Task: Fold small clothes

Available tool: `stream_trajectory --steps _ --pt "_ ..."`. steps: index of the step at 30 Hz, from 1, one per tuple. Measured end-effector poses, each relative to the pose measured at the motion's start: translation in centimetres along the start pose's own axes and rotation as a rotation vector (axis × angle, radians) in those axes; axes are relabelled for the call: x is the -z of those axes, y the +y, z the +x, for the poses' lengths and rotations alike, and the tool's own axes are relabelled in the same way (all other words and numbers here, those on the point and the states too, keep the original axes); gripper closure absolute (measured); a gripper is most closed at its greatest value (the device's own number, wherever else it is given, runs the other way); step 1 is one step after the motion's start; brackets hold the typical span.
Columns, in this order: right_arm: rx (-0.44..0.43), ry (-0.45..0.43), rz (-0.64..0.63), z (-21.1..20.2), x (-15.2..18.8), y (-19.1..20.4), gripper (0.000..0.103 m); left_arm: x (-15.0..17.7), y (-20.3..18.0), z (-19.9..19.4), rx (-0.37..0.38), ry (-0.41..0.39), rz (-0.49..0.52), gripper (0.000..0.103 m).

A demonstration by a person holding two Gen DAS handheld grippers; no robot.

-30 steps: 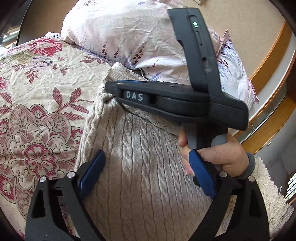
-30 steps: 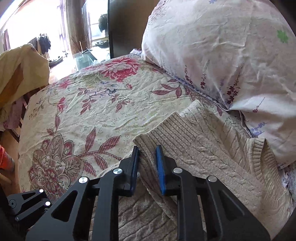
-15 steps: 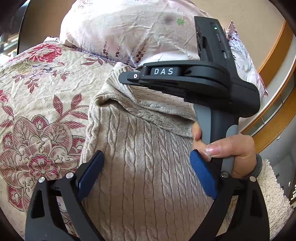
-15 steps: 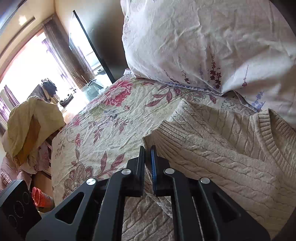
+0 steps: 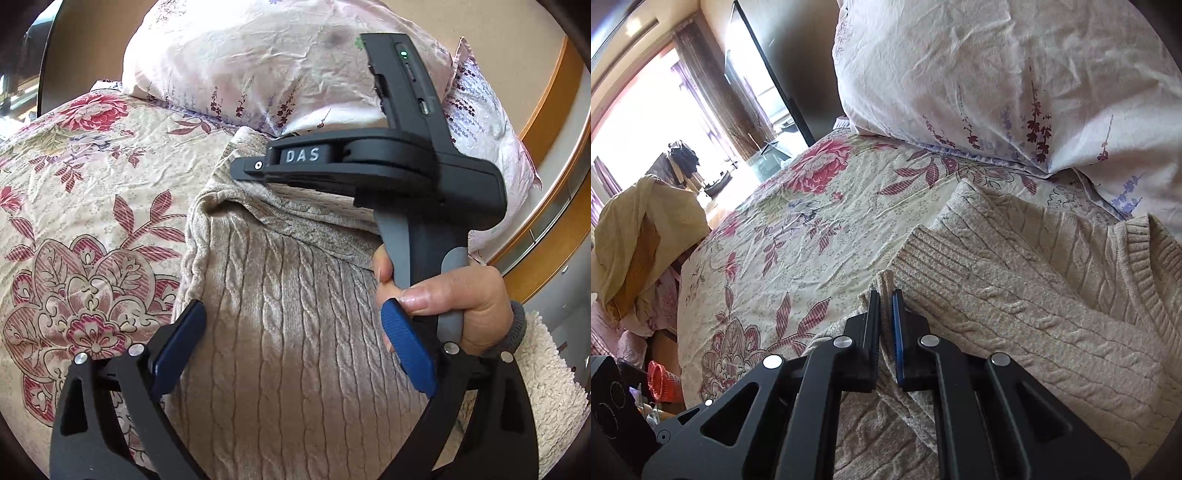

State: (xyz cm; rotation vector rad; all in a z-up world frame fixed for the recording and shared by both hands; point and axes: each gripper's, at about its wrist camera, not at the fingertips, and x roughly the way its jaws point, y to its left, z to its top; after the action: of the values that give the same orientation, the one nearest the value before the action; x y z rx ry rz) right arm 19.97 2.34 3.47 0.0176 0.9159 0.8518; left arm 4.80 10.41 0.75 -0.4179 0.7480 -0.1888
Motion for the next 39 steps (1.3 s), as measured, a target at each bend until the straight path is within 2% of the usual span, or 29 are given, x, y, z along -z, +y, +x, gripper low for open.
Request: stream_trajectory --steps 5,8,11,14,16,19,21,24,25,26,27,28,31,33,35,38,39 --pt "-0.015 -0.217 0.157 -6.9 -0.4 -3.9 0.097 0.1 0.1 -0.1 0.004 -0.006 0.002 0.007" --pt "0.009 -0.379 0.273 -13.0 1.5 -7.4 0.097 0.3 0.1 -0.2 0.01 -0.012 -0.003 0.007" --pt "0.082 -0.522 0.4 -18.9 5.6 -10.7 0.097 0.4 0.3 -0.4 0.022 -0.018 -0.012 0.007" --pt "0.238 -0.595 0.484 -23.3 10.7 -13.0 0.097 0.5 0.4 -0.5 0.032 -0.02 -0.019 0.007" --pt "0.312 -0.575 0.554 -24.7 13.5 -14.8 0.097 0.6 0.4 -0.5 0.032 -0.021 -0.019 0.007" --pt "0.329 -0.468 0.672 -24.3 16.8 -17.7 0.097 0.6 0.2 -0.4 0.022 -0.02 -0.009 0.006" --pt "0.312 -0.416 0.731 -23.5 18.3 -18.9 0.097 0.6 -0.1 -0.3 0.013 -0.017 0.0 0.006" --pt "0.202 -0.386 0.83 -23.1 19.4 -20.5 0.094 0.5 -0.2 -0.2 0.012 -0.014 0.007 0.006" --pt "0.17 -0.372 0.865 -23.1 19.9 -21.0 0.082 0.5 -0.1 -0.2 0.014 -0.012 0.007 0.006" --pt "0.14 -0.365 0.895 -23.0 20.1 -21.4 0.056 0.5 -0.1 -0.2 0.015 -0.011 0.007 0.005" --pt "0.118 -0.369 0.922 -23.0 20.3 -21.8 0.043 0.4 -0.2 -0.1 0.014 -0.008 0.007 0.005" --pt "0.092 -0.381 0.943 -23.0 20.4 -21.9 0.036 0.3 -0.2 -0.1 0.012 -0.001 0.01 0.005" --pt "-0.03 -0.39 1.029 -22.8 20.6 -23.1 0.036 -0.2 -0.2 0.1 0.026 0.02 0.01 0.005" --pt "-0.03 -0.359 1.058 -22.3 20.2 -23.9 0.038 -0.5 0.0 0.2 0.042 0.027 -0.005 0.005" --pt "0.017 -0.341 1.03 -22.3 19.3 -24.2 0.051 -0.8 -0.1 0.4 0.046 0.031 -0.016 0.005" --pt "0.069 -0.283 0.975 -21.3 18.2 -24.7 0.077 -0.7 -0.3 0.6 0.039 0.03 -0.005 0.005" --pt "0.088 -0.253 0.944 -20.7 17.8 -24.6 0.091 -0.6 -0.4 0.6 0.032 0.03 0.003 0.005"
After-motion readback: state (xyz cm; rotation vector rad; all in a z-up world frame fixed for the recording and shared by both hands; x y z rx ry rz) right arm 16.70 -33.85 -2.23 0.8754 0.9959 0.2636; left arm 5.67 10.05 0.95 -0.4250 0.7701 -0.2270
